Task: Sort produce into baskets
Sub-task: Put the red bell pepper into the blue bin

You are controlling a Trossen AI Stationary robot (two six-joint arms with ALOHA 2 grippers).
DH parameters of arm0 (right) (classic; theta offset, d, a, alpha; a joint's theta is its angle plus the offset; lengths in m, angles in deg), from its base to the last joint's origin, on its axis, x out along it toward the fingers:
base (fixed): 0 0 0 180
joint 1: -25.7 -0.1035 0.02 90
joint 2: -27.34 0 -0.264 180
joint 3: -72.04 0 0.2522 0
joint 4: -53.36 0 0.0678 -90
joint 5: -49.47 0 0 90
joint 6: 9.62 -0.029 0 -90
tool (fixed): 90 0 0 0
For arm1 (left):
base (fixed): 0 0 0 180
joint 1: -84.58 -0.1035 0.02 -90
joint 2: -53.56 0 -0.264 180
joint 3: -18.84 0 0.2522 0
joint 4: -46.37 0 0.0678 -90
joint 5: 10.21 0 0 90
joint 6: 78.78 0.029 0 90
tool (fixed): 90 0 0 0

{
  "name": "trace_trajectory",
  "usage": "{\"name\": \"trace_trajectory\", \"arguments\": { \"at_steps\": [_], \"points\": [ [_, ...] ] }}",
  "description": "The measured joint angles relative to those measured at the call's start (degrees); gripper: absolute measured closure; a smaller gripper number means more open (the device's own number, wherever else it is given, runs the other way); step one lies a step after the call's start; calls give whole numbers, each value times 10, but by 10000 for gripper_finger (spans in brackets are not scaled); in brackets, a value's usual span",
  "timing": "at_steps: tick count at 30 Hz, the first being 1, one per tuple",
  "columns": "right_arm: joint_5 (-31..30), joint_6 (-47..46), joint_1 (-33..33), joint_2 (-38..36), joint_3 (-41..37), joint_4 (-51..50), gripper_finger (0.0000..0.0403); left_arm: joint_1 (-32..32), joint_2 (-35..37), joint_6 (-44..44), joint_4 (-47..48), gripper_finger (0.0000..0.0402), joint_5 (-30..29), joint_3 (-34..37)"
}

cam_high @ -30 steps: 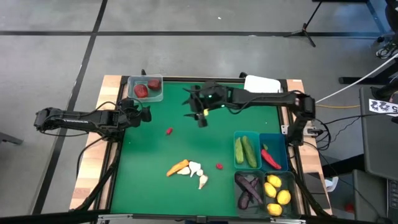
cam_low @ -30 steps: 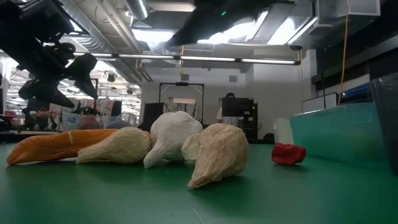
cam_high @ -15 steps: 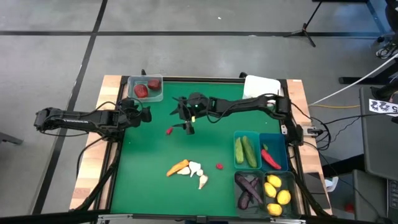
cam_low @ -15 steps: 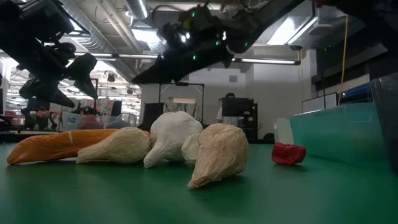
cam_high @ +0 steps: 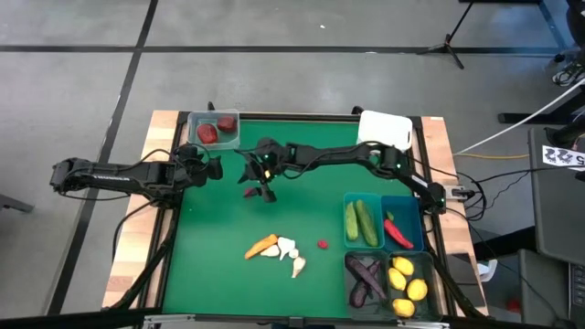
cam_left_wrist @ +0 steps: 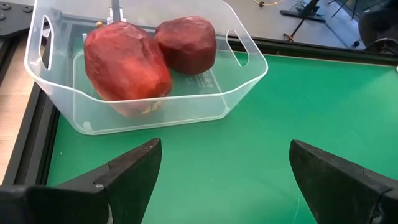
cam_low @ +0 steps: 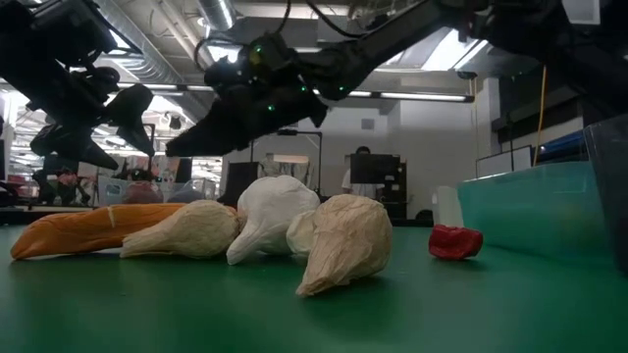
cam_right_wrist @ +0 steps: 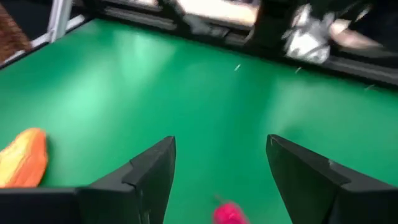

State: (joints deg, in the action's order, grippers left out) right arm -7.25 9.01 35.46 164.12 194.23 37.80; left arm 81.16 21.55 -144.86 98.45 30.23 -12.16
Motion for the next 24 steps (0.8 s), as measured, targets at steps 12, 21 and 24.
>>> {"name": "trace_trajectory", "arguments": {
  "at_steps": [12, 21, 24],
  "points": [
    [8, 38, 0, 43, -7, 30, 155, 0, 0, 6, 1, 57, 0, 0],
    [3, 39, 4, 76, -7, 46, 155, 0, 0, 6, 0, 57, 0, 0],
    [4, 34, 10, 77, -8, 44, 155, 0, 0, 6, 0, 57, 0, 0]
  ]
}}
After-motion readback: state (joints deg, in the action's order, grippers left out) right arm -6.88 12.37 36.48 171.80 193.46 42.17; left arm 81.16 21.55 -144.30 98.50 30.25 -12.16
